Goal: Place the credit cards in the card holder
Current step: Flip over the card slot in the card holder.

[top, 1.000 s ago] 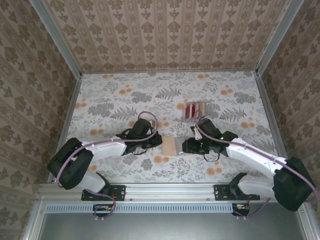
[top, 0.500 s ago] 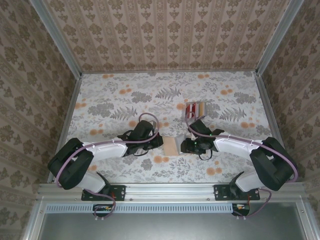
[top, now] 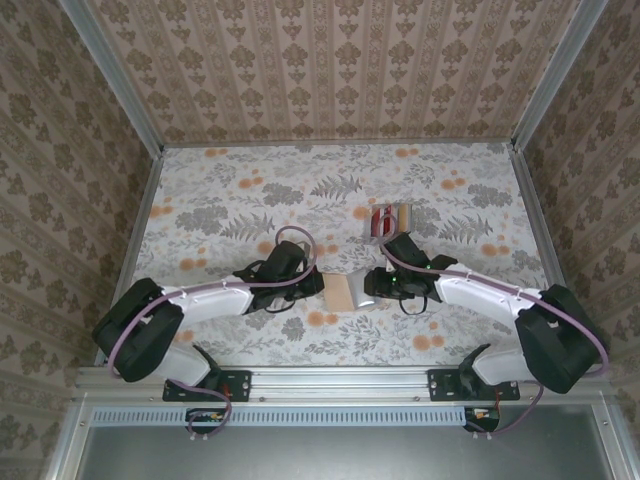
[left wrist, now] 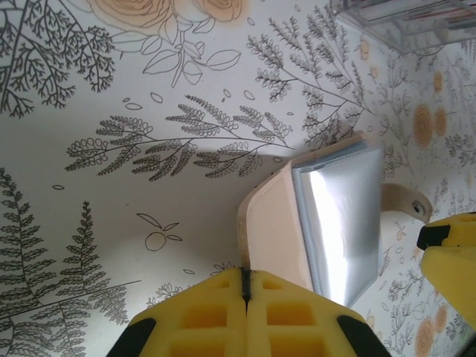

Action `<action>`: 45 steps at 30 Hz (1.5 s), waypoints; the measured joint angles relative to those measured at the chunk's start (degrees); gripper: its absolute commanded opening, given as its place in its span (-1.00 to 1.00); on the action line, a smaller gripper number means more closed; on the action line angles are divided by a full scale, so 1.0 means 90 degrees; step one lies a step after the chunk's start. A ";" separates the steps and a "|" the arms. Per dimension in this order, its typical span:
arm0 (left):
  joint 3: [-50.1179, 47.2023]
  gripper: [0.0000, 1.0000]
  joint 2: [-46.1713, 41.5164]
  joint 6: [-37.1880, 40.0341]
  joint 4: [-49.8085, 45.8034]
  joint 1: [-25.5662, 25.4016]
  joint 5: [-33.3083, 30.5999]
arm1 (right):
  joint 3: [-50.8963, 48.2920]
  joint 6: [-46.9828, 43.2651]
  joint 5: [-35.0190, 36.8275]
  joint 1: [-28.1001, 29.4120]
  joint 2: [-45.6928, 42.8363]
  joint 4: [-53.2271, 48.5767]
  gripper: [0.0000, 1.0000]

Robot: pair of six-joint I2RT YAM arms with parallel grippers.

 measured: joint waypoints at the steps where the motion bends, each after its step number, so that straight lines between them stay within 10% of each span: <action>1: 0.0000 -1.00 0.0044 0.0000 0.0000 0.0000 0.0019 | 0.0002 0.0010 -0.0039 0.0000 0.0095 0.0053 -0.13; 45: 0.0039 -1.00 0.0457 -0.0002 0.0202 -0.0070 0.0194 | 0.1032 -0.0039 -0.0168 0.0614 0.0833 0.0032 -0.02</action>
